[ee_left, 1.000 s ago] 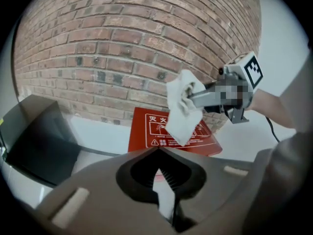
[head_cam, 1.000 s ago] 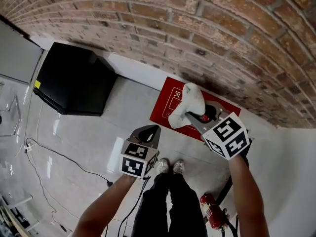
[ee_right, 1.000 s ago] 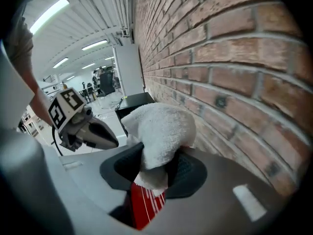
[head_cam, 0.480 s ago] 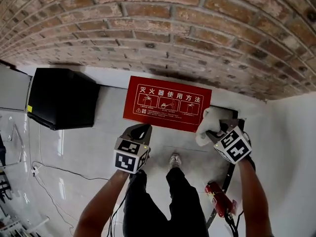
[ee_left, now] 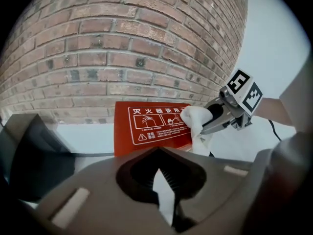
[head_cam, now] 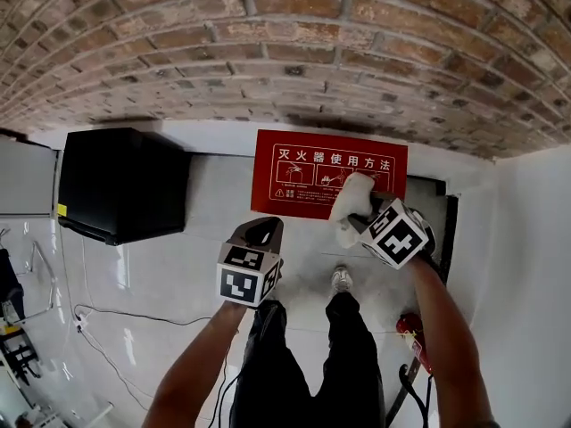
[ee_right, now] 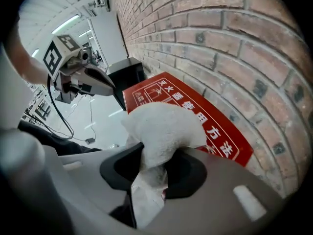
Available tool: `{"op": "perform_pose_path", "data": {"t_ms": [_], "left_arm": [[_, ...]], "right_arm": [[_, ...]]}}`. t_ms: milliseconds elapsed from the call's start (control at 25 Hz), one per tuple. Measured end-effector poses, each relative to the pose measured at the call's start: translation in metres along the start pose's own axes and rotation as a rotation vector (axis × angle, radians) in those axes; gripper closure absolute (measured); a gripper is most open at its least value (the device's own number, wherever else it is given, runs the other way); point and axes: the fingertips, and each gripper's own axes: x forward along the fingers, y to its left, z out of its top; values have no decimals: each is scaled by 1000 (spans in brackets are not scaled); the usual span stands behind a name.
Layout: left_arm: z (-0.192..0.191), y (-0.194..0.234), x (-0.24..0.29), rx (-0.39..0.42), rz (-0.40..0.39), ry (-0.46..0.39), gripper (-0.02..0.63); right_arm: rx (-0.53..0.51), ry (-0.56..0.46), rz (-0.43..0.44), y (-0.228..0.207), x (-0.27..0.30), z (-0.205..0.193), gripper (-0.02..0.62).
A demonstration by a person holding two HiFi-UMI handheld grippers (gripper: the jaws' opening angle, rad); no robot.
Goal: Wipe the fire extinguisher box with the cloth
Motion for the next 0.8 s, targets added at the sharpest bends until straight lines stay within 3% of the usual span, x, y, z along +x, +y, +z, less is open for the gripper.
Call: {"op": "perform_pose_path", "data": {"t_ms": [600, 800], "left_arm": [[-32, 93, -66, -57, 4, -19, 606], [-32, 125, -103, -85, 14, -36, 606]], "right_arm": [[-63, -50, 60, 93, 86, 165, 449], [-50, -132, 74, 123, 103, 220, 449]]}}
